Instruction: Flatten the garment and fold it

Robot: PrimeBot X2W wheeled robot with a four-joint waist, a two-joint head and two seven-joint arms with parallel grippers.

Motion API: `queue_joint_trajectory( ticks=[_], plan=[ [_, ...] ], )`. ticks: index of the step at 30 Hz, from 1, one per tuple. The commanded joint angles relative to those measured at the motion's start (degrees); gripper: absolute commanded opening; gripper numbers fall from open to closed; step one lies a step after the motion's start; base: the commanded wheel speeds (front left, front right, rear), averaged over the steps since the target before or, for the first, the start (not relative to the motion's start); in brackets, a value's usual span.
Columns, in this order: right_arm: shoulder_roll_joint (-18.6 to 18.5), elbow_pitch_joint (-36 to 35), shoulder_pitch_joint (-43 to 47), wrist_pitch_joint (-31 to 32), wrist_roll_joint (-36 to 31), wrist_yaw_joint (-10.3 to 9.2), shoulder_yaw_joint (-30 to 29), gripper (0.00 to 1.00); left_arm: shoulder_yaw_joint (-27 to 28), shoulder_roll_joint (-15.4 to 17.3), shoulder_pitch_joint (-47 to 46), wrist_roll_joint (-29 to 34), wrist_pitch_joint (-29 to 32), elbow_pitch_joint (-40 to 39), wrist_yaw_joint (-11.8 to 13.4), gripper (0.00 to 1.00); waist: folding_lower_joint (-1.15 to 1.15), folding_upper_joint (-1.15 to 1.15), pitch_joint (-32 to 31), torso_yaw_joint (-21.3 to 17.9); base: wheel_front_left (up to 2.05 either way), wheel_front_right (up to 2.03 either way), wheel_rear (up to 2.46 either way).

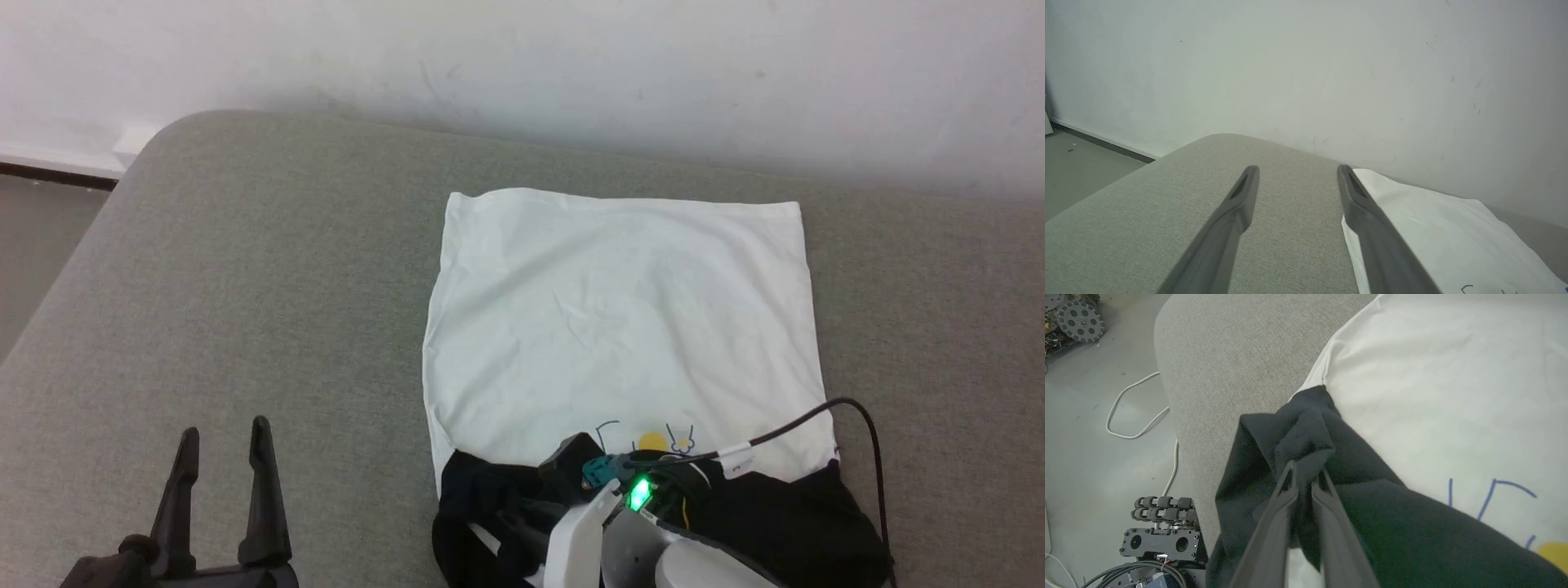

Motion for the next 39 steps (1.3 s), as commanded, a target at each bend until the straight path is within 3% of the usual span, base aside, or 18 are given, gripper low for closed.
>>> queue_joint_trajectory(
  ticks=[1, 5, 10, 16, 21, 27, 32, 39],
  plan=[
    [0.3, 0.7, -1.3, -1.6, 2.2, -0.03, 0.9, 1.0, -0.1, 0.2, -0.9, -0.4, -0.4, 0.3, -0.3, 1.0, 0.0, 0.0, 0.2, 0.3, 0.0, 0.0, 0.0],
    [0.3, 0.3, -3.2, -4.1, 7.1, -0.03, 0.7, 1.0, -0.1, 0.5, -1.3, -0.4, -0.2, 0.2, -0.1, 1.0, 0.0, 0.0, 0.1, -0.3, 0.0, 0.0, 0.0],
    [0.3, -3.4, -3.4, -5.7, 9.1, -0.03, -6.1, 1.0, -0.1, 0.8, -1.2, -0.6, 0.0, -0.8, 0.0, 1.0, 0.0, 0.0, -0.2, -2.2, 0.0, 0.0, 0.0],
    [-2.3, -14.7, 3.2, -7.9, 3.6, -0.03, -23.1, 1.0, -0.2, 1.0, -0.9, -1.2, 0.0, -1.5, -0.3, 1.0, 0.0, 0.0, -0.3, -4.7, 0.0, 0.0, 0.0],
    [-1.3, -28.7, 11.9, -10.3, -4.2, -0.03, -38.8, 1.0, -0.7, 1.5, -1.1, -0.8, -1.0, -1.3, -0.8, 1.0, 0.0, 0.0, 0.1, -6.6, 0.0, 0.0, 0.0],
    [0.2, -40.2, 21.6, -16.3, -12.7, -0.03, -52.0, 1.0, -1.7, 1.9, -1.2, 1.1, -3.3, 0.6, -1.0, 1.0, 0.0, 0.0, 1.1, -8.2, 0.0, 0.0, 0.0],
    [0.3, -39.9, 27.1, -20.0, -11.3, -0.03, -55.4, 1.0, -2.1, 1.7, -0.9, 2.0, -4.7, 2.2, -1.1, 1.0, 0.0, 0.0, 1.5, -8.6, 0.0, 0.0, 0.0],
    [0.3, -36.4, 29.9, -22.8, -9.2, -0.03, -54.1, 1.0, -1.7, 1.5, -0.4, 3.5, -5.6, 4.5, -0.7, 1.0, 0.0, 0.0, 1.5, -8.9, 0.0, 0.0, 0.0]
  ],
)
